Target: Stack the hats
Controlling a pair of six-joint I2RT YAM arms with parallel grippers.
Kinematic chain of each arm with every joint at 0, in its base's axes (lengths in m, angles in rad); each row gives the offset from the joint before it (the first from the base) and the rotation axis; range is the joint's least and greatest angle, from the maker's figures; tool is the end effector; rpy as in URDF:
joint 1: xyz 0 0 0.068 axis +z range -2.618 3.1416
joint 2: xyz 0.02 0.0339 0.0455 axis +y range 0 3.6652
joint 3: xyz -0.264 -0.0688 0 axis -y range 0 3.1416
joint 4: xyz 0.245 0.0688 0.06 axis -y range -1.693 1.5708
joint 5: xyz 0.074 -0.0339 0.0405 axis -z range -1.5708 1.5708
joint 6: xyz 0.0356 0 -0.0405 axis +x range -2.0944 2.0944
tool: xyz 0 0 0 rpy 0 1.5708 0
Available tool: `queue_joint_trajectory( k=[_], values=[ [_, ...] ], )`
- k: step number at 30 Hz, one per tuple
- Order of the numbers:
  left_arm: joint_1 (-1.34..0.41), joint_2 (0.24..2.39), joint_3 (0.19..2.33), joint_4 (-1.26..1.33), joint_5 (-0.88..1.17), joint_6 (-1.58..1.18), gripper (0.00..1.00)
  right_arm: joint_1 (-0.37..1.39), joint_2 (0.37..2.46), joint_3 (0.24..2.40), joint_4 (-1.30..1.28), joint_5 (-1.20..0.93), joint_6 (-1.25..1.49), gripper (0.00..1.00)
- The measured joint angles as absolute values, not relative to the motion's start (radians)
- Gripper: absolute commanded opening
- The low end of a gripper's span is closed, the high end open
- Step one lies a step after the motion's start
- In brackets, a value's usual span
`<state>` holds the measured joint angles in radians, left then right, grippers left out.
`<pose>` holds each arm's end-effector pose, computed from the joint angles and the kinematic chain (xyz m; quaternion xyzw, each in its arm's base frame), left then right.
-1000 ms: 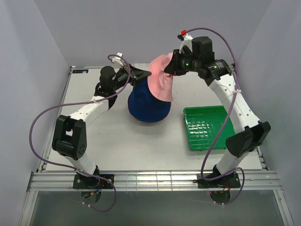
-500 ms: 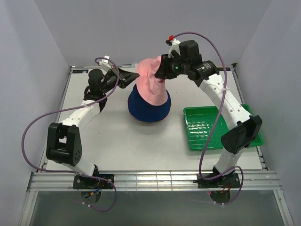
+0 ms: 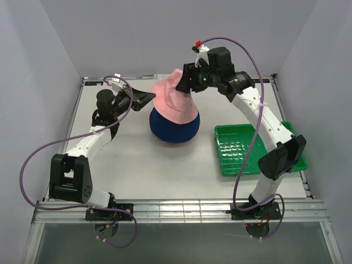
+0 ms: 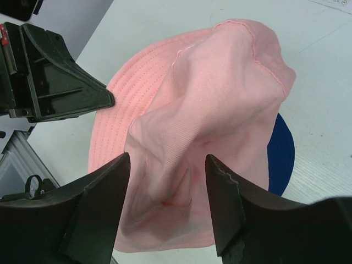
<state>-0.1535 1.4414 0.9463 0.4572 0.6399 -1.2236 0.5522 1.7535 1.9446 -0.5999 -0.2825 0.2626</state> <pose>0.3253 -0.0718 0.3078 -0.1610 0.6995 -0.5933 0.3644 0.3323 0.2164 0.4355 -0.1959 0.8078 0.3234 0.4523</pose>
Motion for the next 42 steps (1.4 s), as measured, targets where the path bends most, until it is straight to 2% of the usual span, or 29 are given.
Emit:
queue_joint_trajectory(
  k=[15, 22, 35, 42],
  values=[
    [-0.133, 1.357, 0.765, 0.584, 0.651, -1.176, 0.0, 0.548, 1.717, 1.866, -0.572, -0.233, 0.333, 0.79],
    [-0.12, 1.355, 0.697, 0.684, 0.671, -1.174, 0.0, 0.463, 1.647, 1.803, -0.539, -0.286, 0.423, 0.83],
    [-0.106, 1.355, 0.628, 0.799, 0.697, -1.17, 0.0, 0.289, 1.575, 1.365, -0.3, -0.529, 0.652, 0.82],
    [-0.1, 1.355, 0.599, 0.829, 0.699, -1.164, 0.0, 0.282, 1.595, 1.296, -0.155, -0.61, 0.745, 0.81]
  ],
)
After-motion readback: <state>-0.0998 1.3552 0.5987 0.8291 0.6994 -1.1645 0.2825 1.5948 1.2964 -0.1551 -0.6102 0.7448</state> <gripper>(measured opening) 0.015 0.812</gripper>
